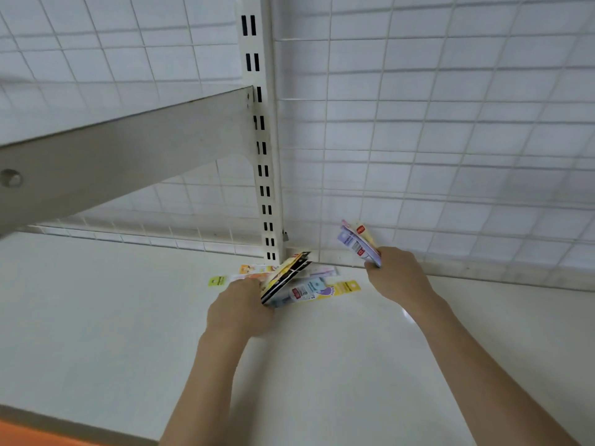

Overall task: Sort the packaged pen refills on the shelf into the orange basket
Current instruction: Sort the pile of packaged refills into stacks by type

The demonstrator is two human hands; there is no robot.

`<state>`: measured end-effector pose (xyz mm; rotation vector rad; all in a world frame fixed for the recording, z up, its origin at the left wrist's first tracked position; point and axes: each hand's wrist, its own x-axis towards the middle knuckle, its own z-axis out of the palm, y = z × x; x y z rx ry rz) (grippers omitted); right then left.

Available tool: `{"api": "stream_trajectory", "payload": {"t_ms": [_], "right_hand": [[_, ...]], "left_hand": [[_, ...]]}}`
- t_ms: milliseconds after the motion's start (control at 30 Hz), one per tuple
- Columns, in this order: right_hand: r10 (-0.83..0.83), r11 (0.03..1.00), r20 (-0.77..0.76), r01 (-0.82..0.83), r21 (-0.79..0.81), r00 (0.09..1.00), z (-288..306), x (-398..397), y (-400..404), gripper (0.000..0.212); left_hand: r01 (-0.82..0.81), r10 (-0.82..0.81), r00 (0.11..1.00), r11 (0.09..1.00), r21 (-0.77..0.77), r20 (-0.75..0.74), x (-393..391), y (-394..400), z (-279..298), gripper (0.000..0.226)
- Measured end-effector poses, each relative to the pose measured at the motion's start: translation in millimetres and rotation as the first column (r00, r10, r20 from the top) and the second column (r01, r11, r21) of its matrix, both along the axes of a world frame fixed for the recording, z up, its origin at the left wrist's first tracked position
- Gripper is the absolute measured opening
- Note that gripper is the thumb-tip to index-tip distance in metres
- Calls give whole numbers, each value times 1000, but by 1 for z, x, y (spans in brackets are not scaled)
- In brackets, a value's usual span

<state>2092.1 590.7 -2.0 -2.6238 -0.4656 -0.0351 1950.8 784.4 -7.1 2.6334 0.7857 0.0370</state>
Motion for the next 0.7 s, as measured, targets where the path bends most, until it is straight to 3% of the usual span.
{"api": "stream_trajectory", "payload": {"t_ms": [33,167,300,467,633,700], "right_hand": [[4,1000,-2,-4,-1,1000,0,0,-1,17],[40,999,-20,-40,9,999,-2,-3,2,22],[79,997,-22,-79,2,997,-3,-7,13,26],[98,995,-39,-98,2,994,-2,-9,22,32],[98,995,-28,-98,-3,995,0,-8,17,20],[83,997,-19,-83,-1,996,1,-6,12,28]], "left_hand": [[-12,12,1000,1000,12,6,-1,2,1,10],[-46,45,997,999,18,59,-9,12,3,26],[-33,32,995,999,6,96,-16,16,11,27],[76,-75,997,996,-43,13,-19,1,10,39],[115,-116,990,993,-17,-80,-15,-8,5,25],[126,-123,990,991,45,-69,-18,-8,12,15]]}}
